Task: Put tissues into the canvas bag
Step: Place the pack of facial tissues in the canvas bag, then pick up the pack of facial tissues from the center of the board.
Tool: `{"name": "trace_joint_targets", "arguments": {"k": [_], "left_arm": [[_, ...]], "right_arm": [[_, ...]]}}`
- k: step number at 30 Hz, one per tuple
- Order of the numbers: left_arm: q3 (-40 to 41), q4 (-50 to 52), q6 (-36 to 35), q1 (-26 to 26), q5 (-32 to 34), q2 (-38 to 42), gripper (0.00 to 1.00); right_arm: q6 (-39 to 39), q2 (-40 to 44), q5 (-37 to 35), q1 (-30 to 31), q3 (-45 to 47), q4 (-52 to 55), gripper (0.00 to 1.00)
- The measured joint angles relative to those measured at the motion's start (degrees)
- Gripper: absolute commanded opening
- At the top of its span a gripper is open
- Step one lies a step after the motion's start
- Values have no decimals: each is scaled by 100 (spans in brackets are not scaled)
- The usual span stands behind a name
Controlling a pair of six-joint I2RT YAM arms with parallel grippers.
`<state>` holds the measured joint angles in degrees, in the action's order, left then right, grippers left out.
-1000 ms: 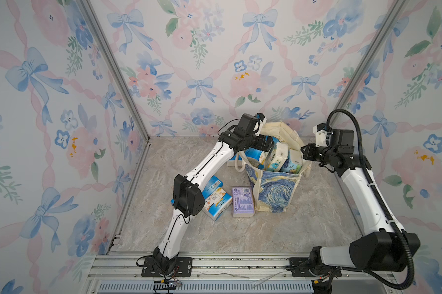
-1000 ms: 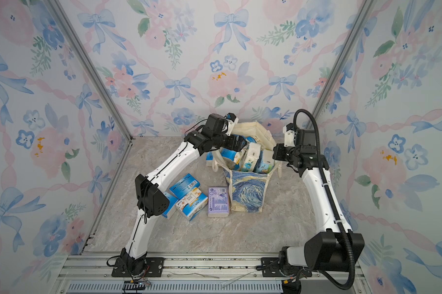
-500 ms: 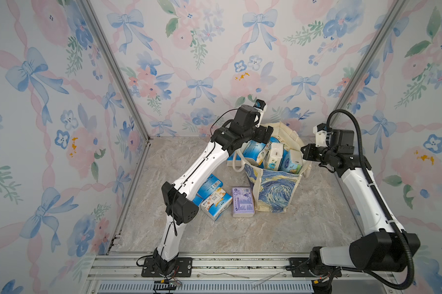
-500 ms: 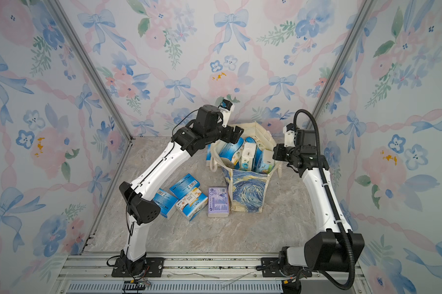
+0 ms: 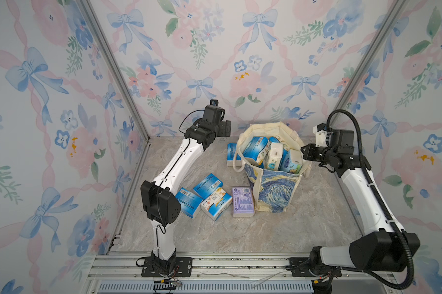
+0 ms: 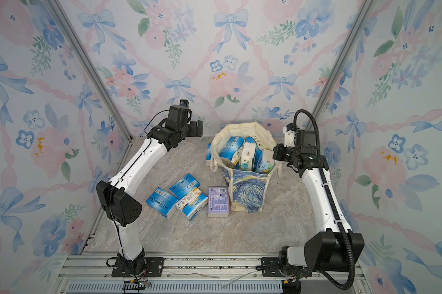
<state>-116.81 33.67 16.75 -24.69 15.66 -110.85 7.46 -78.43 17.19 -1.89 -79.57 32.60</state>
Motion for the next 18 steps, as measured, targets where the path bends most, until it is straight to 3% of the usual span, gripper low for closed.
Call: {"name": "trace_joint_targets", "arguments": {"k": [5,12,18], "left_arm": [[-83,-76,199,177,-210,-514,98],[-946,-120,402,190,-964,-2026,97],[-1307,-68,549,190,-1412,-2756,98]], "right_arm": [[0,0,2,0,0,0,6],[0,0,0,-33,2,2,6],[0,20,4,-59,28,-13,6]]}}
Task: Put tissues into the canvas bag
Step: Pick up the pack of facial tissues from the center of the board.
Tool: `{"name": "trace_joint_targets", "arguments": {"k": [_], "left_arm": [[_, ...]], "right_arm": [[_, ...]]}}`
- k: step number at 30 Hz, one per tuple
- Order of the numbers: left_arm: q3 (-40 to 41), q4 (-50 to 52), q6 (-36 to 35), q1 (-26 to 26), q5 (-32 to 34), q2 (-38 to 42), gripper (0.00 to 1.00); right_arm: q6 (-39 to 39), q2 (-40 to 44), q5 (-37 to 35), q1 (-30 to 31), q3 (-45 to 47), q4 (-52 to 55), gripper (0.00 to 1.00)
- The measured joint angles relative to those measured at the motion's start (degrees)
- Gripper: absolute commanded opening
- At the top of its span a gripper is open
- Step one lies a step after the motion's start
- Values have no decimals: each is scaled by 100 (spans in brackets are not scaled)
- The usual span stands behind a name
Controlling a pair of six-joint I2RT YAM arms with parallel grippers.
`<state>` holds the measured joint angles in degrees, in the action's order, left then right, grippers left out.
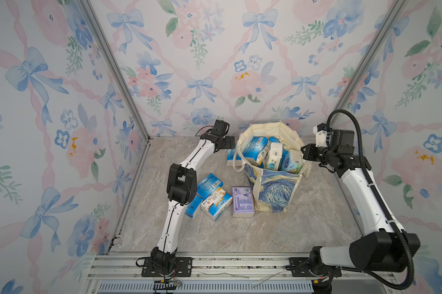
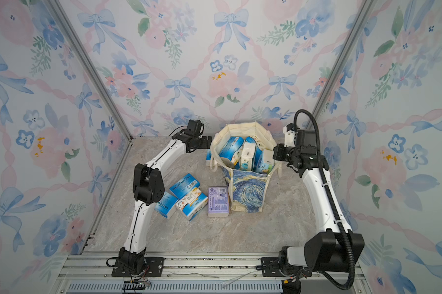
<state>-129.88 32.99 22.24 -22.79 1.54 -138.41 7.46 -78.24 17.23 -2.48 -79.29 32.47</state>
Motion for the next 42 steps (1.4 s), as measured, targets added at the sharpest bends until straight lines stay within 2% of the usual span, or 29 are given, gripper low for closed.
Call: {"name": "trace_joint_targets", "arguments": {"k": [15,29,34,38,42], "left_arm": [[-509,-70,101,-238,-535,-542,98],[-664,-68,98,-308,-566,-927,98],[-660,-68,79,-308,-542,-951,95],[-457,-186,13,-308,-514,-940,91],[109,-439,-59,-308,-461,-669,90]], "right_arm": [[0,2,17,-15,39,-42,7],[0,2,37,-17,70,-105,6],[2,2,39,-26,72,-107,7],[2,2,37,-48,81,-105,7],[2,2,42,-48,81,-107,7]]}}
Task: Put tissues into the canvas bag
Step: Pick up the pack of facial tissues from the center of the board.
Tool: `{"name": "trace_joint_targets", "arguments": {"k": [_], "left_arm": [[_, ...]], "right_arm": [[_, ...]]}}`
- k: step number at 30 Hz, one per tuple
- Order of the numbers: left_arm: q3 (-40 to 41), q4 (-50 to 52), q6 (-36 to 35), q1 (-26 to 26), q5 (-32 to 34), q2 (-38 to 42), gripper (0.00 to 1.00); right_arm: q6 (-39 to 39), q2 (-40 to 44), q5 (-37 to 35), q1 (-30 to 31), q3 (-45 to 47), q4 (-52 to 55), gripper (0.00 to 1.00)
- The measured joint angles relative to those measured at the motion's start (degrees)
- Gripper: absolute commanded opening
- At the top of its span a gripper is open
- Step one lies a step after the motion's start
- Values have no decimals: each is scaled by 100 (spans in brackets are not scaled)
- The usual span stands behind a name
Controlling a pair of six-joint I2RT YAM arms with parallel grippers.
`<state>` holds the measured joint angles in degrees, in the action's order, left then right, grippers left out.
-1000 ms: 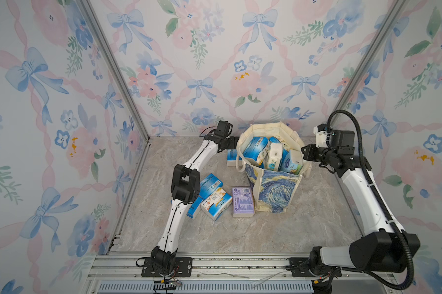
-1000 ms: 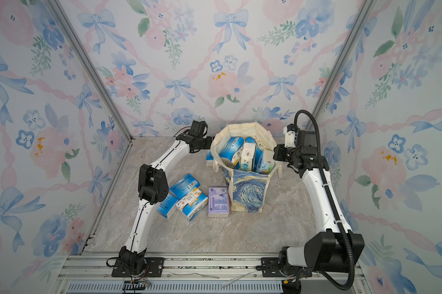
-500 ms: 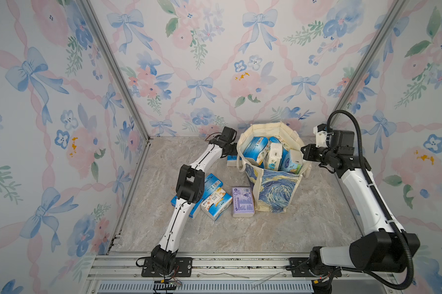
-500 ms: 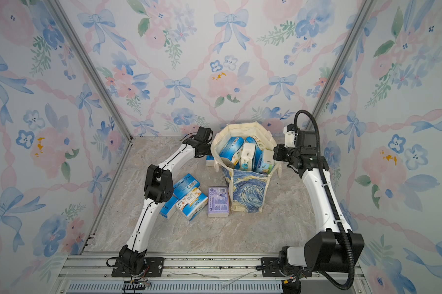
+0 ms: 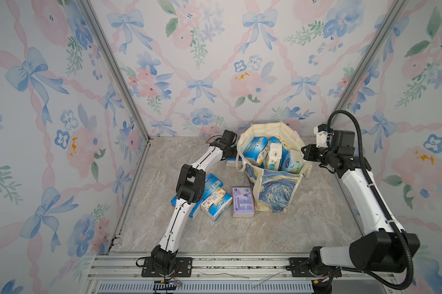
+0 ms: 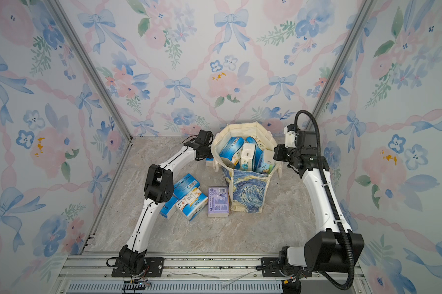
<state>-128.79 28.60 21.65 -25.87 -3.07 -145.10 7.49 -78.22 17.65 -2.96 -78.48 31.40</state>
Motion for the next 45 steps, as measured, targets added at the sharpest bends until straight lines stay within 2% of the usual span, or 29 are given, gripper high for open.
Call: {"name": "trace_joint_targets", "arguments": {"k": [9,17,23,29,45], "left_arm": [[1405,-31,-212,39,282,944,84],[2896,-20,-400,50,476,2000,85],[3716,26,-516,50,612,2643,86],[4085,4,-518,52,682,3040,98],[4343,-326,-492,-74,380,3206,98]], "right_arm": [[2,33,22,0,26,-20,7],[4,151,66,0,103,-22,8],[66,151,125,0,129,-63,7],[68,164,129,7,157,-83,7],[68,205,125,7,181,-81,7]]}}
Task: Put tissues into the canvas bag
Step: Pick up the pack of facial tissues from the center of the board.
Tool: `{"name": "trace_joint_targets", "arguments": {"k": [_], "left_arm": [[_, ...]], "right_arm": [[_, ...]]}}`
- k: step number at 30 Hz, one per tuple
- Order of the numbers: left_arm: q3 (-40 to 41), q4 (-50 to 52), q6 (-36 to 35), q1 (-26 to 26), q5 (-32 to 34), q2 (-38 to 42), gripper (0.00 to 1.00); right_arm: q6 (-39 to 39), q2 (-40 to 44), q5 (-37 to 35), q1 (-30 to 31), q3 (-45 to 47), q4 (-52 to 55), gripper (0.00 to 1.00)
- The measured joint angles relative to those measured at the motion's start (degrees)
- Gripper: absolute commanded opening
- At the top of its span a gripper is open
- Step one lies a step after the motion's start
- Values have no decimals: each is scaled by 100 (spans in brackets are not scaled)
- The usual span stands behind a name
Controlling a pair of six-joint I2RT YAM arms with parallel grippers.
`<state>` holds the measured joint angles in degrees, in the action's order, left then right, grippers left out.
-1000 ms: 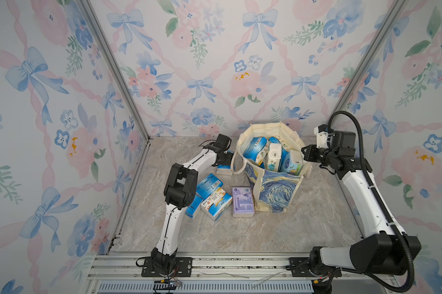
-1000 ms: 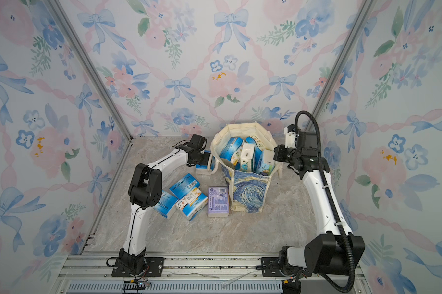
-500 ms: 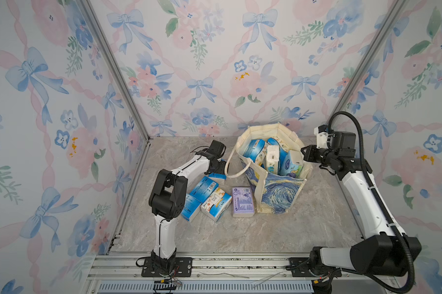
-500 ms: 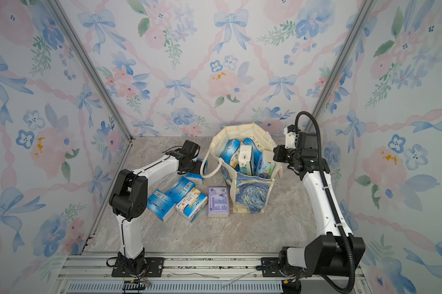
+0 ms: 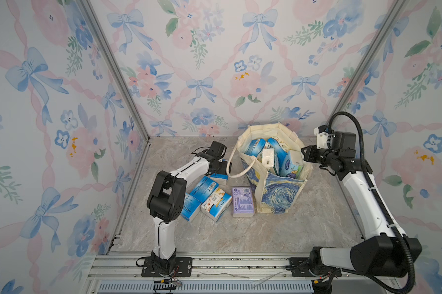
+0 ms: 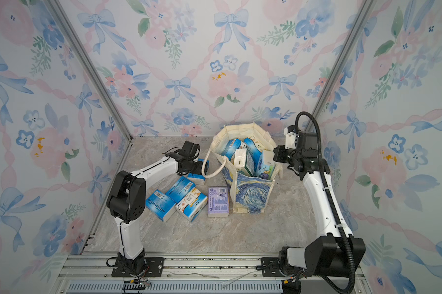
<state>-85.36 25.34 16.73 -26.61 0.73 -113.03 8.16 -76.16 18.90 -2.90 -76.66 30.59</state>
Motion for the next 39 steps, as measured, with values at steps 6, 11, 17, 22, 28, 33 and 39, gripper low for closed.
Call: {"name": "trace_joint_targets", "arguments": {"k": [6,11,17,22,28,33,39], "left_arm": [[9,-2,-2,-144,199,-17,98],[-2,-37,-2,-243,400,-146,98],[-79,-74,2,-291,525,-422,98],[-92,-90,-2,-306,595,-501,92],[-92,-87,-7,-291,723,-481,89],[79,-66,-31,-118,785,-282,89],[208,-2,-109,343,894,79,81]], "right_arm": [[0,20,0,0,9,7,7],[0,44,0,0,17,15,7],[0,83,-2,0,31,37,7],[0,83,-2,0,35,39,7],[-2,85,-2,0,42,37,7],[-2,140,-2,0,90,22,7],[0,179,-2,-4,111,35,8]]}}
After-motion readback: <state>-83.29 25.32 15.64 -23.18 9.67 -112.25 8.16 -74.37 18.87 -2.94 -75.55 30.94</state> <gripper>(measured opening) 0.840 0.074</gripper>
